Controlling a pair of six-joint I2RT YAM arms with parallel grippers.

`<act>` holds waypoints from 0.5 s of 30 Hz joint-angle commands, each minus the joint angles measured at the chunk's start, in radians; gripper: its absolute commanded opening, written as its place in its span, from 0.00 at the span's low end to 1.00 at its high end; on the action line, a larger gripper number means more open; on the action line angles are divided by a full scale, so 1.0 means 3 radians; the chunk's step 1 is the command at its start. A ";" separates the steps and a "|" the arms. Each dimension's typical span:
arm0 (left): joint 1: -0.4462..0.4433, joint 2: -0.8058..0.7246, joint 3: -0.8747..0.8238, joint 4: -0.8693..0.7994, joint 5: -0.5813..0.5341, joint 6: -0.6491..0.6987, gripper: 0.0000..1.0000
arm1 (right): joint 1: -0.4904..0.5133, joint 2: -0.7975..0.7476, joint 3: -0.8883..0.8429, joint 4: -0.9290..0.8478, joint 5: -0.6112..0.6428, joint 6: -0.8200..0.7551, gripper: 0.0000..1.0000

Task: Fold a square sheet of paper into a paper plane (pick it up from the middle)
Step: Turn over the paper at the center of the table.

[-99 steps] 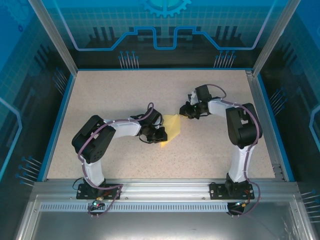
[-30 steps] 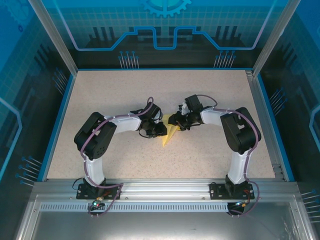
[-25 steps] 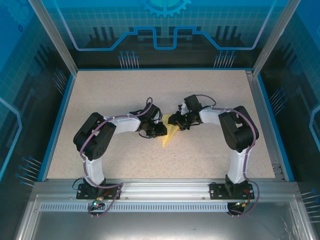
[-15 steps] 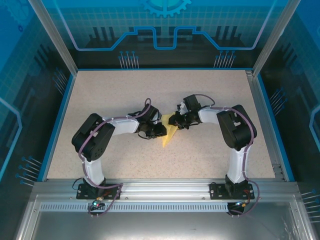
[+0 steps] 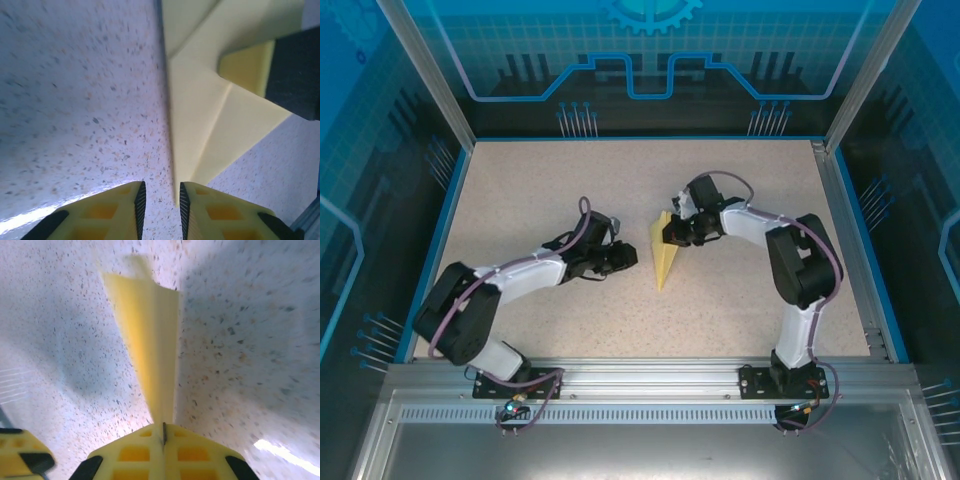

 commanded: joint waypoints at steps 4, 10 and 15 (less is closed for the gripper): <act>0.0063 -0.0539 -0.0200 -0.0257 -0.0699 -0.0034 0.33 | 0.0117 -0.0479 0.0318 -0.1049 0.1208 -0.0634 0.02; 0.0120 -0.0860 -0.0333 -0.0435 -0.1038 -0.0109 0.34 | 0.0418 -0.0470 0.0655 -0.1657 0.2530 -0.0732 0.03; 0.0131 -0.1126 -0.0491 -0.0504 -0.1332 -0.0275 0.38 | 0.0807 -0.0089 0.1036 -0.2123 0.3489 -0.0688 0.03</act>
